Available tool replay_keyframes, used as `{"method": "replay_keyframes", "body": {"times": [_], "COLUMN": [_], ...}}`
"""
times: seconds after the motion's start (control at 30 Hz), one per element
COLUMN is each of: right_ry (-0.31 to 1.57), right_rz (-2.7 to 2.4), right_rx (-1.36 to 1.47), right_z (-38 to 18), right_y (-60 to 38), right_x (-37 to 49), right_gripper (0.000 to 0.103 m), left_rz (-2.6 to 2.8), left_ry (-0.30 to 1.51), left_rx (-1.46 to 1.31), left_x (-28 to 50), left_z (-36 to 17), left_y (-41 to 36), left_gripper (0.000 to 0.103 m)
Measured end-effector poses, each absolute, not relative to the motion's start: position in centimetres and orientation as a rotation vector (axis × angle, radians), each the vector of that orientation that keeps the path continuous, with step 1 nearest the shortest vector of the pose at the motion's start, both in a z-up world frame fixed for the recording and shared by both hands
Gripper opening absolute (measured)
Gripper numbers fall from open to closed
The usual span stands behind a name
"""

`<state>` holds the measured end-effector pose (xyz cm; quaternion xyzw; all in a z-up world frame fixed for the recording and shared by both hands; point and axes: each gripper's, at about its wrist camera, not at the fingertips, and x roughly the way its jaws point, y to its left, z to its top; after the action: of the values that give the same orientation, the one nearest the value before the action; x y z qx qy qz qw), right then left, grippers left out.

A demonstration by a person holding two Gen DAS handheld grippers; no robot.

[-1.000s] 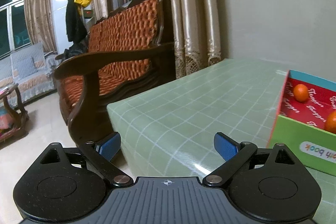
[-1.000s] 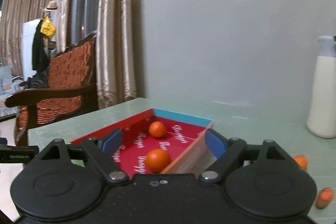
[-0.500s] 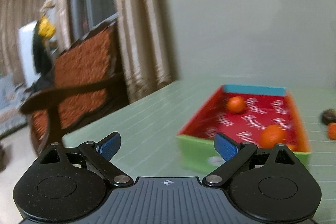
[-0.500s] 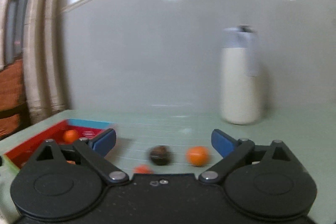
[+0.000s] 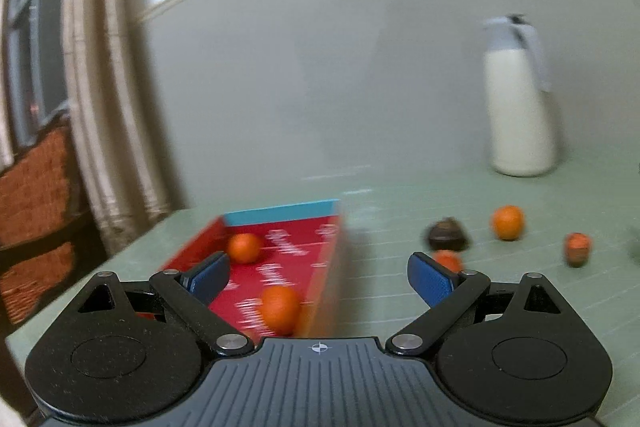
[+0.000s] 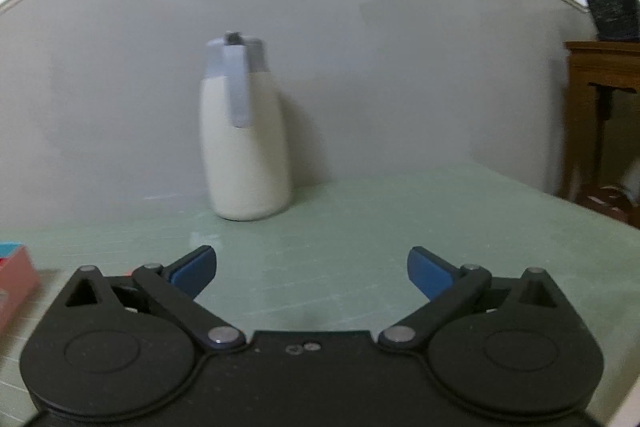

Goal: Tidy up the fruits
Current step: 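Move the left gripper to the cut orange-red fruit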

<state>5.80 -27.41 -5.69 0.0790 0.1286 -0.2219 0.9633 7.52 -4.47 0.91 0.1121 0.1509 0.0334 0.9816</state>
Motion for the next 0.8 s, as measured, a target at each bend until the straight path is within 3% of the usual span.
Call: {"method": "replay_keyframes", "body": {"times": [0.33,0.43,0.73,0.8], "right_ry": [0.276,0.278,0.296,0.298], "right_rz": [-0.459,-0.475,-0.459,-0.458], "right_rx": [0.159,0.177,0.197,0.2], "right_z": [-6.6,-6.6,-6.7,-6.7], "right_y": [-30.4,-31.0,-32.1,-32.3], "right_x": [4.6,3.5,3.2,3.3], "right_gripper": [0.103,0.103,0.103,0.103], "left_rz": [-0.095,-0.13,-0.151,-0.161], "left_ry": [0.442,0.479,0.583,0.606], "left_rx": [0.222,0.221,0.168,0.144], "left_x": [13.3,15.1,18.0,18.5], "left_z": [-0.8,-1.5,-3.1,-3.2], "left_y": [-9.7,-10.5,-11.1,-11.0], "left_gripper": [0.093,0.074,0.073,0.067]}}
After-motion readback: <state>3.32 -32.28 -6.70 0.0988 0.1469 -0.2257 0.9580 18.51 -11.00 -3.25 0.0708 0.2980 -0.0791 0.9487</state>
